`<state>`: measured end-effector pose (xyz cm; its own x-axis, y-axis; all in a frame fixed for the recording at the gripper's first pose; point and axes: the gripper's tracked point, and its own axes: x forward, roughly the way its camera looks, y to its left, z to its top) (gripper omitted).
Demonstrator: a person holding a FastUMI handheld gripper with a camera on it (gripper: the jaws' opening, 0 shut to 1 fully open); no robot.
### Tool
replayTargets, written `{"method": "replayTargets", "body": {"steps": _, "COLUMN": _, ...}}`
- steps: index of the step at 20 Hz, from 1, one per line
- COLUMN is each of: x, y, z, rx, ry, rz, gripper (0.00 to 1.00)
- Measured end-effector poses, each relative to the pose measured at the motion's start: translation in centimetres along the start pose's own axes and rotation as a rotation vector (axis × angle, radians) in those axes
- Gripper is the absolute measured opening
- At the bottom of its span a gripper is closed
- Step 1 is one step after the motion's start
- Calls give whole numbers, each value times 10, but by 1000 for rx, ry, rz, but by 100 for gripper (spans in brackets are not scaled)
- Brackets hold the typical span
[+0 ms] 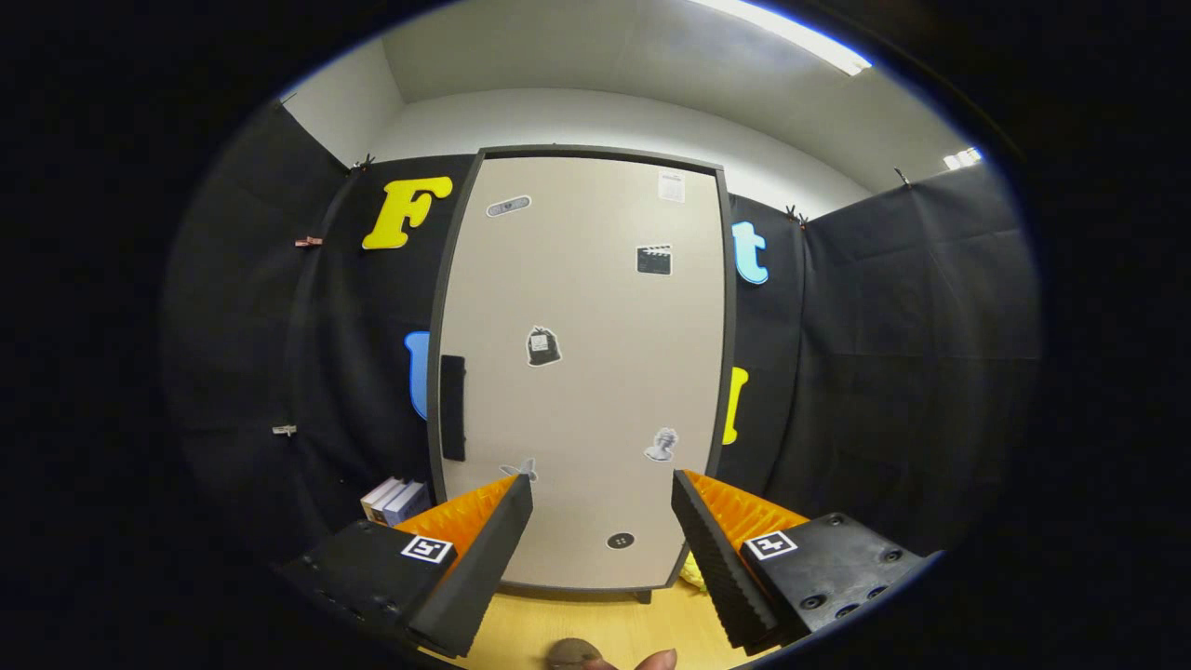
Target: Open the shoe cabinet door, grab the shoes and put them into the shoe cabinet, then close the shoe cabinet door.
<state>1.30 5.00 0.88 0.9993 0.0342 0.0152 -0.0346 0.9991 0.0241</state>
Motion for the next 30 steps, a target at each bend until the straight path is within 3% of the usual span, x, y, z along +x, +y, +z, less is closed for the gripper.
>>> {"method": "replayTargets", "body": {"steps": 4, "x": 28, "y": 46, "z": 15, "rx": 60, "ry": -8, "rz": 65, "gripper": 97}}
{"method": "replayTargets", "body": {"steps": 9, "x": 74, "y": 95, "z": 24, "rx": 86, "ry": -30, "rz": 90, "gripper": 97}}
{"method": "replayTargets", "body": {"steps": 18, "x": 167, "y": 147, "z": -5, "rx": 38, "ry": -4, "rz": 62, "gripper": 97}}
{"method": "replayTargets", "body": {"steps": 23, "x": 191, "y": 147, "z": -29, "rx": 30, "ry": 36, "rz": 14, "gripper": 97}}
{"method": "replayTargets", "body": {"steps": 26, "x": 194, "y": 153, "z": -27, "rx": 9, "ry": 5, "rz": 20, "gripper": 77}}
{"method": "replayTargets", "body": {"steps": 27, "x": 189, "y": 157, "z": -28, "rx": 6, "ry": 10, "rz": 25, "gripper": 66}}
{"method": "replayTargets", "body": {"steps": 28, "x": 191, "y": 157, "z": -27, "rx": 17, "ry": 3, "rz": 33, "gripper": 40}}
{"method": "replayTargets", "body": {"steps": 29, "x": 190, "y": 156, "z": -27, "rx": 51, "ry": 9, "rz": 43, "gripper": 39}}
{"method": "replayTargets", "body": {"steps": 30, "x": 191, "y": 156, "z": -28, "rx": 78, "ry": 8, "rz": 56, "gripper": 32}}
